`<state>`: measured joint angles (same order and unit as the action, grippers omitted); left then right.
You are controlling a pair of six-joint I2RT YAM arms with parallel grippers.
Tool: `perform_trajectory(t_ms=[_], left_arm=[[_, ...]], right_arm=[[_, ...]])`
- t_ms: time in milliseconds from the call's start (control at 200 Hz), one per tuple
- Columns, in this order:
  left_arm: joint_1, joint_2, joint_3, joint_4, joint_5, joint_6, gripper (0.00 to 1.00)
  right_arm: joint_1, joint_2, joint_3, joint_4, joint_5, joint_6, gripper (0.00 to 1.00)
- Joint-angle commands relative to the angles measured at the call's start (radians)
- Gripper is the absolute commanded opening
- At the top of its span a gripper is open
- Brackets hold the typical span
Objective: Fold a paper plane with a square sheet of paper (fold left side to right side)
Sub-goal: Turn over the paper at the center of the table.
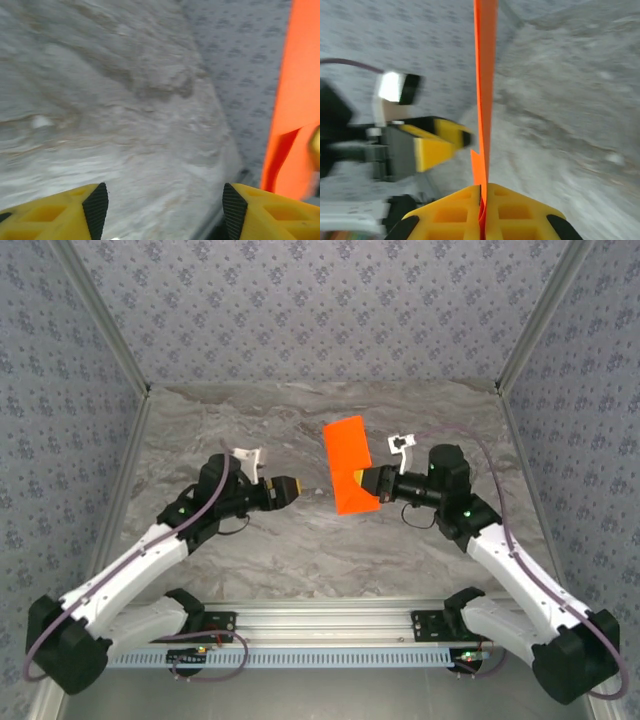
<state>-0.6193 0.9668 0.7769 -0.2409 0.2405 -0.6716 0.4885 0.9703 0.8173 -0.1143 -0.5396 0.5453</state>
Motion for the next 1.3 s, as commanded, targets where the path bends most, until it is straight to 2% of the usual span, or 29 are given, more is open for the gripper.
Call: perform_trajectory(t_ms=[0,95,225,320,455,730,934,1049,1104,1294], left_arm=[[0.003,-0.081,0.062,-0.239,-0.241,0.089,0.67],[0.004,-0.136,0.059,-0.304,-0.338,0.083,0.68],[0.004,-0.184,0.063,-0.384,-0.443,0.057,0.69],[0.004,-0.208,0.070,-0.452,-0.512,0.029,0.70],[0.007,-0.243,0.055,-0.492,-0.541,0.002,0.72],[0.010,-0.265,0.030,-0.492,-0.537,-0.001,0.75],[0.010,-0.249,0.026,-0.477,-0.498,0.010,0.75],[0.012,-0.231,0.018,-0.453,-0.459,0.011,0.77],[0.012,-0.218,0.010,-0.443,-0.435,0.008,0.78],[0.034,-0.156,-0.052,-0.288,-0.262,-0.030,0.80]], right_arm=[[0.132,0.067,0.172,-0.523,0.466,-0.185,0.08],[0.303,0.211,0.325,-0.725,0.825,-0.168,0.08],[0.473,0.473,0.532,-0.945,1.165,-0.097,0.08],[0.534,0.665,0.666,-1.082,1.303,-0.053,0.09],[0.565,0.895,0.793,-1.189,1.398,-0.024,0.10],[0.567,1.183,0.891,-1.185,1.410,-0.019,0.12],[0.567,1.279,0.899,-1.089,1.262,-0.044,0.16],[0.564,1.264,0.875,-1.024,1.158,-0.058,0.28],[0.562,1.231,0.856,-0.984,1.098,-0.069,0.37],[0.551,1.007,0.725,-0.820,0.885,-0.090,0.61]])
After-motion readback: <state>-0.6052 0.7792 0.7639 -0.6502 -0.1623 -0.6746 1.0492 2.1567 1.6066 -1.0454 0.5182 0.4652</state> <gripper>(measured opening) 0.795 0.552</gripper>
